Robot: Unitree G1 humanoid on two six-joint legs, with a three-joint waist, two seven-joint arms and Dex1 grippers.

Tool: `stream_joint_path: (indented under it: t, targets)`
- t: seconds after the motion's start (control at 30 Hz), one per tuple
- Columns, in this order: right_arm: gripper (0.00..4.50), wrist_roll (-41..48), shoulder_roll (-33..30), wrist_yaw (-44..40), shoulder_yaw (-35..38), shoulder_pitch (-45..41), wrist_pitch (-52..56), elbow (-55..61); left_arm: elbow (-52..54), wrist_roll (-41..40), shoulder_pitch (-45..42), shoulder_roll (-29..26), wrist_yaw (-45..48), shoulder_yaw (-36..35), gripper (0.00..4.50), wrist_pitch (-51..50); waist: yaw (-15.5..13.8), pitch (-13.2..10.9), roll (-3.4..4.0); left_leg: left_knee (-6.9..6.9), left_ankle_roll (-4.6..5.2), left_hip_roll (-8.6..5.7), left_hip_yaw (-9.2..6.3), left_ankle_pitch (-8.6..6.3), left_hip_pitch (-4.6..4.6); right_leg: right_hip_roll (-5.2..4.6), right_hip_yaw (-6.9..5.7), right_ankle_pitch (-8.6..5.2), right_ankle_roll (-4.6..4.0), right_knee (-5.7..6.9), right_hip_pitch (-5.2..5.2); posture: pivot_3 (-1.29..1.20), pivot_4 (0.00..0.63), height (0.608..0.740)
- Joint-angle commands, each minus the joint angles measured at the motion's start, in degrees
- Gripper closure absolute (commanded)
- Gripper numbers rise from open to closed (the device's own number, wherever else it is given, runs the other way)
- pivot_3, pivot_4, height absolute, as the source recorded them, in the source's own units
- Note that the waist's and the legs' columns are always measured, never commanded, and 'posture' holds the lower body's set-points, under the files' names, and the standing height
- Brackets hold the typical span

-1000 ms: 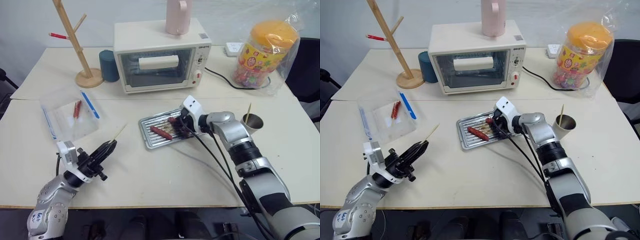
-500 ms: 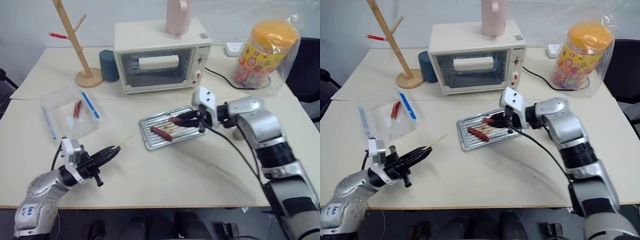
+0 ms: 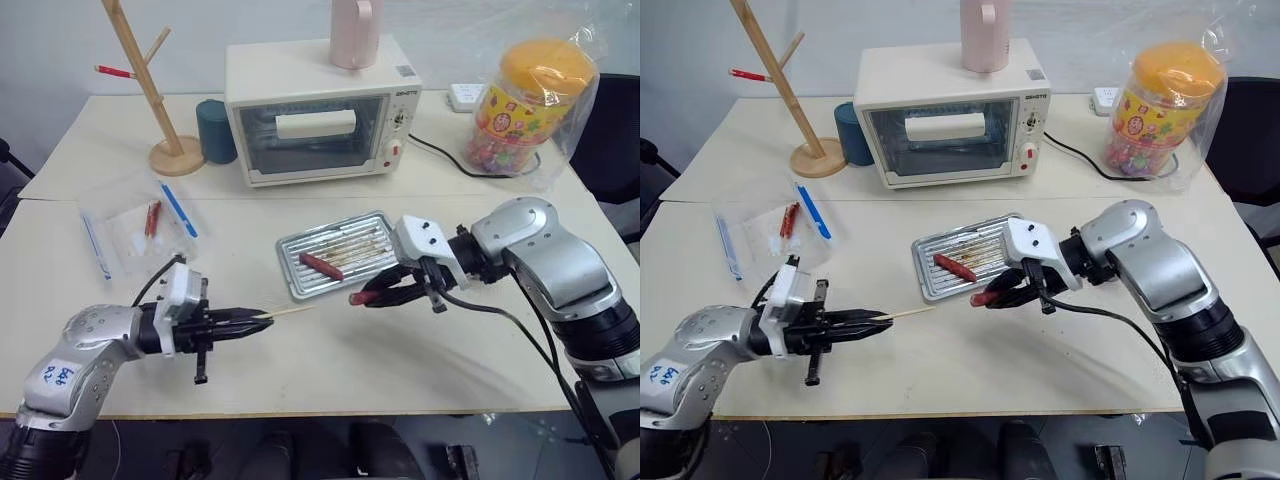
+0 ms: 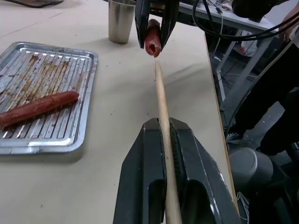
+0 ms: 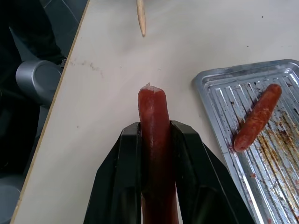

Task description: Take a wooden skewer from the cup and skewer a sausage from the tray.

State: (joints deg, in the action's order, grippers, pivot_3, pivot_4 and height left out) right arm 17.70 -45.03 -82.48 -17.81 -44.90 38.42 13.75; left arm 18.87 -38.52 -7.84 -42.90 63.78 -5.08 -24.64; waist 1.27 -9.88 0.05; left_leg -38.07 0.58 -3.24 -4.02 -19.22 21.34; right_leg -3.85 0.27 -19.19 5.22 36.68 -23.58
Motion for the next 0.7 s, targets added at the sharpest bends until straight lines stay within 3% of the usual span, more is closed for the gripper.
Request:
stream_joint_path:
  t: [0.03,0.7]
  targets:
    - [3.59,1.16,-0.53,0.85,0.05,-0.16,1.71,3.01,1.61,-0.10,-1.23,0.60,-0.18,1.40,4.50,-0.72,0.04,0.00,0.00,0.00,0.00,0.00,0.00,0.00,0.00,0.00,0.00,0.00,0.00,0.00,0.00,0.00,0.150,0.740]
    - [3.59,1.80,-0.21,2.96,-1.47,0.25,2.78,3.86,0.96,0.08,-1.95,2.97,-3.25,1.64,4.50,-1.40,-0.05,-0.01,-0.02,-0.05,0.00,0.00,0.00,0.00,0.00,0.00,0.00,0.00,0.00,0.04,0.00,0.00,0.150,0.740]
